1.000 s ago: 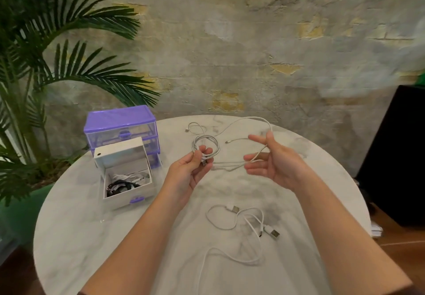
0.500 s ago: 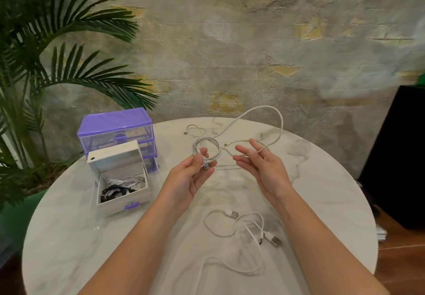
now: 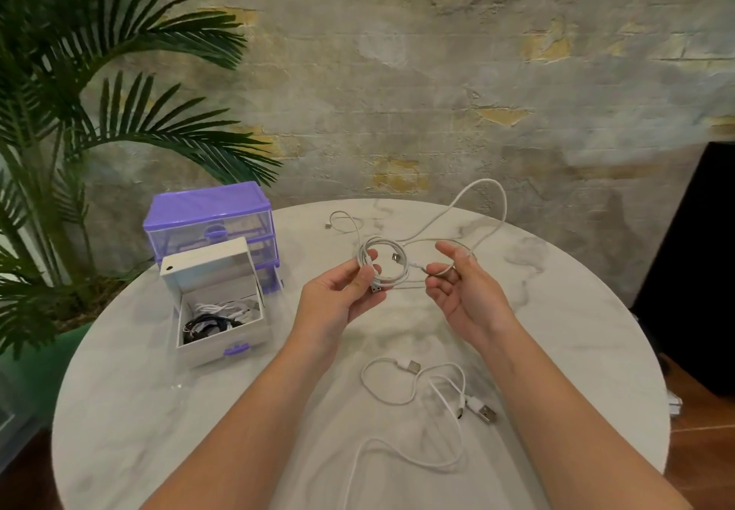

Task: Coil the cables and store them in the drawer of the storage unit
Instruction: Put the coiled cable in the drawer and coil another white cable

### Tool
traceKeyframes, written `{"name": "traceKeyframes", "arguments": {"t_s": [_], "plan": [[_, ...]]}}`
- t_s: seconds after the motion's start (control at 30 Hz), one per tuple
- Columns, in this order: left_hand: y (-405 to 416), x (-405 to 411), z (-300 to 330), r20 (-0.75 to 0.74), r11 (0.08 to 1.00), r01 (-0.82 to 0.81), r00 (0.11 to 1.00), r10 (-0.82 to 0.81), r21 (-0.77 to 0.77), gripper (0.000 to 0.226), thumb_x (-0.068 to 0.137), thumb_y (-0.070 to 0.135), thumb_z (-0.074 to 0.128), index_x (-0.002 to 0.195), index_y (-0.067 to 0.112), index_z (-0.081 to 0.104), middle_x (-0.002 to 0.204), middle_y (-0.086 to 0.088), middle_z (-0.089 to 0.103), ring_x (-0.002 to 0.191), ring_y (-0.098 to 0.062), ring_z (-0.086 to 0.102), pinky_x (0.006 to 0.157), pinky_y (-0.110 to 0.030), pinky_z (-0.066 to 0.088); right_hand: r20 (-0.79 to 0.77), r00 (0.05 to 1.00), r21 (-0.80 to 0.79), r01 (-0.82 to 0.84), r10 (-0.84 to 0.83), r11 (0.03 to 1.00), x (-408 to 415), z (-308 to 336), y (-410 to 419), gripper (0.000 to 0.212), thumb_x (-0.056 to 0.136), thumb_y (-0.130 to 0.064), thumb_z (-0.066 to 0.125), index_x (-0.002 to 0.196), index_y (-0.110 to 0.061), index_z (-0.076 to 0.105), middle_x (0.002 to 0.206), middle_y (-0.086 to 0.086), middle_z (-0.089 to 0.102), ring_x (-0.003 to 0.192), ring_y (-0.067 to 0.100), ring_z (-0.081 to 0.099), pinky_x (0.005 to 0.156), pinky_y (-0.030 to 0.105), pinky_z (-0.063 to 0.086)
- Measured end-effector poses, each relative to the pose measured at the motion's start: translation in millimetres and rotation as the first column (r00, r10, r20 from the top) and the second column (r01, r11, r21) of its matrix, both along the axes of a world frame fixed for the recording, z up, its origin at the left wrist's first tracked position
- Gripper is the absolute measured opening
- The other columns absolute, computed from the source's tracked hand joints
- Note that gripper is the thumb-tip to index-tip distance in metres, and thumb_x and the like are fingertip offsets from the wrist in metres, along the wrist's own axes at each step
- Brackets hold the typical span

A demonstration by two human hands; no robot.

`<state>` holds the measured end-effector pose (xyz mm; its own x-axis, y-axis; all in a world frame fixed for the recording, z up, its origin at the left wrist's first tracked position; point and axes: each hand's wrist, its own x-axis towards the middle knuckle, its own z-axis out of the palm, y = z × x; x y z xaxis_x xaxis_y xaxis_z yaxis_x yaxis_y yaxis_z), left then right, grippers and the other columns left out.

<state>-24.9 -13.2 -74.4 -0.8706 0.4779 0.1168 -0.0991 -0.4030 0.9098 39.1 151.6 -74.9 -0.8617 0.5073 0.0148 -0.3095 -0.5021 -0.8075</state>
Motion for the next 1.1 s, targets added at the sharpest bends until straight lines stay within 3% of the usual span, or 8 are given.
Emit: {"name": "traceKeyframes", "arguments": {"t_s": [0.17,0.3,0.43,0.63,0.77,0.9,1.03,1.1], "plan": [[2,5,-1,-0.074,0.999,0.027,0.997,-0.031,-0.043,0.017,0.087,0.007,0.064,0.101,0.011,0.072,0.097,-0.009,0.074,0.085,-0.014,0.070,0.072,-0.021,0.057,0.033,0.994,0.006,-0.108,0.107,0.994,-3,-1,-6,0.030,0.106,-0.024,0.034,0.105,-0.009,0.060,0.069,0.005,0.069,0.056,0.013,0.060,0.056,0.021,0.052],[4,6,-2,-0.102,0.998,-0.011,0.995,0.004,-0.067,0.021,0.087,0.005,0.065,0.107,0.007,0.071,0.096,-0.008,0.074,0.082,-0.013,0.070,0.072,-0.023,0.058,0.048,0.982,0.018,-0.182,0.181,0.983,-4,0,-8,0.032,0.105,-0.023,0.036,0.100,-0.006,0.063,0.081,0.011,0.065,0.059,0.016,0.059,0.054,0.023,0.052],[4,5,-3,-0.150,0.993,-0.065,0.988,0.050,-0.098,0.020,0.087,0.006,0.066,0.107,0.009,0.072,0.090,-0.003,0.075,0.081,-0.010,0.071,0.071,-0.023,0.058,0.080,0.951,0.094,-0.306,0.299,0.948,-1,3,-13,0.029,0.104,-0.022,0.036,0.108,-0.009,0.061,0.077,0.005,0.069,0.052,0.011,0.048,0.050,0.022,0.043],[4,4,-4,-0.194,0.982,-0.149,0.973,0.124,-0.120,0.017,0.089,0.006,0.065,0.103,0.011,0.072,0.079,-0.001,0.075,0.074,-0.009,0.071,0.066,-0.018,0.055,0.081,0.862,0.078,-0.506,0.500,0.859,5,9,-20,0.043,0.082,-0.019,0.045,0.121,-0.006,0.060,0.087,0.008,0.064,0.061,0.015,0.049,0.065,0.032,0.036],[4,3,-5,-0.185,0.979,-0.158,0.974,0.133,-0.126,0.016,0.088,0.008,0.066,0.097,0.019,0.074,0.087,-0.003,0.076,0.081,-0.014,0.072,0.070,-0.021,0.057,0.110,0.905,0.183,-0.425,0.411,0.886,4,6,-25,0.040,0.082,0.002,0.067,0.120,-0.004,0.058,0.091,0.010,0.063,0.068,0.016,0.060,0.063,0.030,0.052],[2,-2,0,-0.135,0.979,-0.190,0.975,0.178,-0.076,0.014,0.089,0.006,0.065,0.091,0.017,0.073,0.090,-0.001,0.076,0.087,-0.014,0.070,0.075,-0.025,0.059,0.123,0.938,0.246,-0.346,0.325,0.905,4,9,-22,0.033,0.081,0.017,0.059,0.111,0.002,0.062,0.090,0.011,0.062,0.063,0.017,0.059,0.059,0.026,0.053],[-1,-4,6,-0.139,0.967,-0.253,0.959,0.249,-0.016,0.021,0.090,0.008,0.064,0.108,0.018,0.068,0.094,-0.002,0.073,0.085,-0.008,0.069,0.071,-0.021,0.058,0.061,0.936,0.088,-0.351,0.346,0.932,5,11,-20,0.023,0.078,0.010,0.053,0.089,-0.009,0.059,0.092,0.010,0.064,0.070,0.021,0.061,0.063,0.035,0.054],[-3,-6,6,-0.147,0.965,-0.264,0.954,0.260,-0.004,0.025,0.089,0.008,0.065,0.113,0.018,0.066,0.094,-0.001,0.073,0.084,-0.007,0.069,0.071,-0.021,0.058,0.056,0.933,0.070,-0.358,0.355,0.931,5,11,-21,0.014,0.084,0.000,0.056,0.094,-0.008,0.062,0.098,0.010,0.067,0.075,0.022,0.062,0.067,0.036,0.055]]}}
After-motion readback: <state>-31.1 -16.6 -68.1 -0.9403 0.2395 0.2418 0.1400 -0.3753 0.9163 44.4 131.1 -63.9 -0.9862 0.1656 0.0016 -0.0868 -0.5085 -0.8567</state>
